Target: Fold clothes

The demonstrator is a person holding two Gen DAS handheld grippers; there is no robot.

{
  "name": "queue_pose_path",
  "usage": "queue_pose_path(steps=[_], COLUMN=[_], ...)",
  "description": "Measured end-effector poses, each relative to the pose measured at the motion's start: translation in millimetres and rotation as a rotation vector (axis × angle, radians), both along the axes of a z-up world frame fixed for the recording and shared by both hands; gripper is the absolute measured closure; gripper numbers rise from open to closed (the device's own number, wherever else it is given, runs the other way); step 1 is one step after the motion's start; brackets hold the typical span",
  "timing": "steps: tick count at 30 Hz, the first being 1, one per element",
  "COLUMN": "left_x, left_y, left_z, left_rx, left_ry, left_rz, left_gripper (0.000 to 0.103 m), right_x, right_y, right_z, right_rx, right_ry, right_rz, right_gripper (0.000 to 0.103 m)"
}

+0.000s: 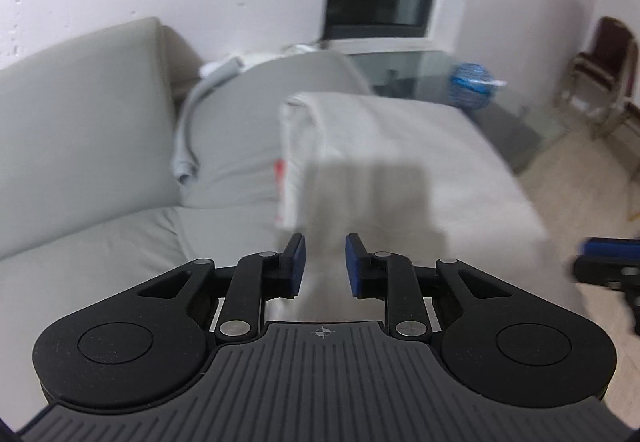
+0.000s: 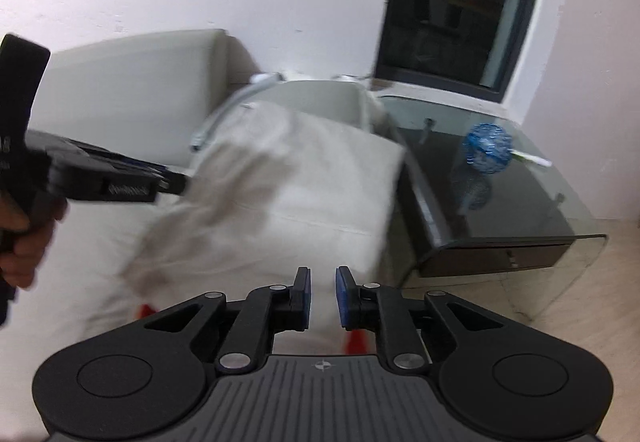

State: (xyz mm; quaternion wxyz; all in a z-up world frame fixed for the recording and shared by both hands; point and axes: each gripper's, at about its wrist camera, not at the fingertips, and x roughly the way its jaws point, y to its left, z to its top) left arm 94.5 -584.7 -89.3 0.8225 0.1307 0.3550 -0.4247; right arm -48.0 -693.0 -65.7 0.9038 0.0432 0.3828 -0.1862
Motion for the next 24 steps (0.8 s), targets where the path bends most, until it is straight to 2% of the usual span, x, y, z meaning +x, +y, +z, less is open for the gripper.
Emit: queue_pose_path(steps=[2,3,5,7,9,10,11,12,13,14,16,19,22,24], left_x=[-1.4,-2.1,-4.4,-7.4,-11.7,-16.5,-18.1,-22.6,-24.4,-26.1,-32.2,-44.8,-63.1,-73.5], left_y=[-10.6,-20.2,-23.5,-23.3,-16.1,-7.0,-3.8,6.8,12.6,17.9,34.6,50.0,66.6,76.4], left_z=[-14.4,-28.0,-25.6,-13.5,4.9,25.7,29.7,48.9,57.5,65.0,86.5,105.2,123.4,135.2], left_rx=[0.073,0.149,0.171,0.174,0.150,0.145,0.145,0.148,0.151,0.154,0.161,0.166,0.170,0.160], left_ry=[0.020,0.056,0.070,0.073,0.073,0.038,0.025,0.000,0.001,0.003,0.034,0.059,0.063,0.058], left_rz=[0.006,0.025,0.042,0.059,0.045,0.055,0.061,0.083,0.094,0.104,0.132,0.134,0.125,0.123], left_gripper=[0.077,0.077,0.077,0.075,0.068,0.059,0.052,0.051,0.050,0.049,0.049,0.048,0.040,0.039], right_x=[10.1,15.3,18.3,11.4,0.9,-4.7,-10.4,-18.1,-25.8,-31.0,-39.0,-55.3,-71.3,-79.0], right_y=[-0.8,-2.8,-5.5,-0.3,7.6,10.2,12.8,15.0,17.1,17.7,19.5,30.7,47.4,57.6], right_z=[-19.5,-28.9,-28.4,-7.2,24.6,37.9,51.2,69.3,87.3,99.1,118.5,139.1,155.0,162.8], right_rx=[0.024,0.034,0.059,0.066,0.050,0.034,0.018,0.015,0.013,0.028,0.051,0.067,0.073,0.071], right_ry=[0.079,0.117,0.135,0.086,0.034,0.020,0.006,-0.004,-0.014,-0.007,0.008,0.034,0.039,0.043], right_rz=[-0.042,-0.068,-0.136,-0.129,-0.115,-0.115,-0.116,-0.126,-0.136,-0.157,-0.196,-0.232,-0.252,-0.254], right_gripper=[0.089,0.089,0.089,0.086,0.072,0.064,0.060,0.058,0.050,0.036,0.026,0.019,0.016,0.015])
